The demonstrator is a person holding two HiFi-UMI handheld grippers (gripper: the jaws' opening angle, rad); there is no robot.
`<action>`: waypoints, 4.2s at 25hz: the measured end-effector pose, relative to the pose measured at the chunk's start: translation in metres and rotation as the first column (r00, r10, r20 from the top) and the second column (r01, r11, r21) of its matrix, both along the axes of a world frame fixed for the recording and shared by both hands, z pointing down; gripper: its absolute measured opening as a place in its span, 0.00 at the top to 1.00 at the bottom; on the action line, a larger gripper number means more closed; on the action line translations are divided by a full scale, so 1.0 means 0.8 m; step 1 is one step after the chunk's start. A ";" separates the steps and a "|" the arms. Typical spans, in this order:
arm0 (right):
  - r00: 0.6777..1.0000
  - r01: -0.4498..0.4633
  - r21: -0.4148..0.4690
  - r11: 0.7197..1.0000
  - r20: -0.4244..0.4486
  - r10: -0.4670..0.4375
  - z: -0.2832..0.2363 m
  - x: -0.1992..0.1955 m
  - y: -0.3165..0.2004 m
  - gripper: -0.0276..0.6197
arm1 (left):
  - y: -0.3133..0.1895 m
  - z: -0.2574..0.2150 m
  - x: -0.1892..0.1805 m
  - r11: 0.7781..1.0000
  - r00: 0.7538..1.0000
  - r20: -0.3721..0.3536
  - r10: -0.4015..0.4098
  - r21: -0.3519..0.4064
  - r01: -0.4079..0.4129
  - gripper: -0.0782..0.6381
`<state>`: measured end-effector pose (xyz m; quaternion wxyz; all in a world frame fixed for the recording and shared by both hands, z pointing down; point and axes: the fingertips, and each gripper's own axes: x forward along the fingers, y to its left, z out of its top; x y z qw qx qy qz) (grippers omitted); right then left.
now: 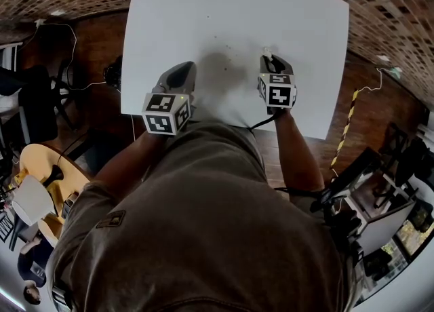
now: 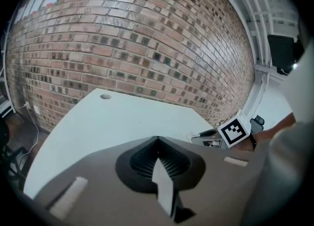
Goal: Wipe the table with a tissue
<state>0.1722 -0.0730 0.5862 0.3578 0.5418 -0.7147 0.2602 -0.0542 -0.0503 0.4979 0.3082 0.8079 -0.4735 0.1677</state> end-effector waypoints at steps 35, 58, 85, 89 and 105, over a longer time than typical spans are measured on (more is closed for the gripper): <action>0.993 0.110 -0.085 0.990 0.045 -0.107 0.008 -0.068 0.003 0.88 | 0.003 0.003 -0.030 0.998 0.998 -0.019 -0.055 -0.011 0.054 0.89; 0.995 0.088 -0.032 0.996 0.048 -0.087 -0.031 -0.089 -0.032 0.88 | -0.012 0.023 -0.048 0.999 0.999 -0.044 -0.028 -0.039 0.026 0.89; 0.984 0.166 -0.105 0.980 0.087 -0.158 0.010 -0.109 -0.002 0.88 | 0.002 0.025 -0.045 0.997 0.998 -0.024 -0.063 -0.039 0.062 0.89; 0.982 0.176 -0.106 0.979 0.093 -0.166 0.010 -0.116 0.005 0.88 | 0.004 0.024 -0.045 0.997 0.998 -0.027 -0.063 -0.041 0.062 0.89; 0.964 0.243 -0.131 0.961 0.140 -0.225 0.012 -0.146 0.041 0.88 | 0.016 0.027 -0.047 0.996 0.997 -0.031 -0.072 -0.046 0.071 0.89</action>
